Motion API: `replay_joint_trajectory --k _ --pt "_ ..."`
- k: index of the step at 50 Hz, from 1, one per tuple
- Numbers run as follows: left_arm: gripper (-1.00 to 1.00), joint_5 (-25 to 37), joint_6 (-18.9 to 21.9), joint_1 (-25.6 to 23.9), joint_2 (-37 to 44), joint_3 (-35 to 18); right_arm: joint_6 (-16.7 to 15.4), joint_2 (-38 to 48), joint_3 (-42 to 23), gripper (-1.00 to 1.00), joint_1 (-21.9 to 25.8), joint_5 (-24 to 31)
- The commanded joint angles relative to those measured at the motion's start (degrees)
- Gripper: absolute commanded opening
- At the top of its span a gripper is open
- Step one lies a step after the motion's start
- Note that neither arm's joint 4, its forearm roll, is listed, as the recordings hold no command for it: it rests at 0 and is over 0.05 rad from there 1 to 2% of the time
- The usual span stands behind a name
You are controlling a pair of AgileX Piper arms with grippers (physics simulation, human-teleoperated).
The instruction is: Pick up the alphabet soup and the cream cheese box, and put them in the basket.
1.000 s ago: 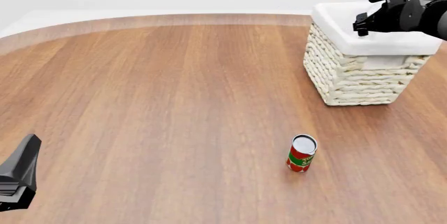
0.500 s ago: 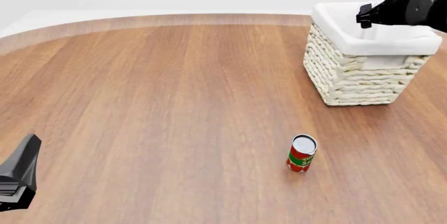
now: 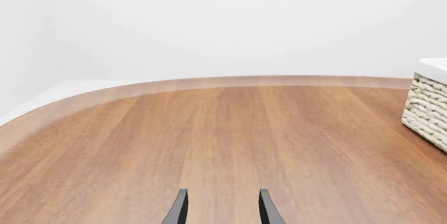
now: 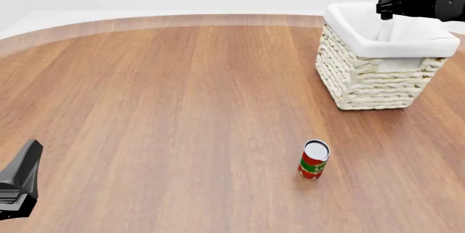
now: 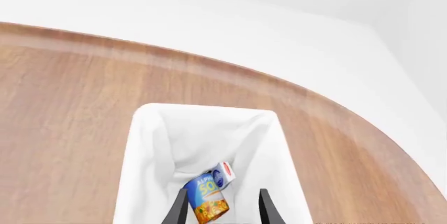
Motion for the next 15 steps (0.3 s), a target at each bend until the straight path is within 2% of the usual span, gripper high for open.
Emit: replay_joint_trajectory --k 1,15 --pt "1.0 0.0 0.0 0.0 0.0 0.0 1.1 -5.0 4.7 1.0 0.1 -1.7" --pt "1.0 0.0 0.0 0.0 0.0 0.0 1.9 -11.6 10.6 1.0 -0.6 -3.9"
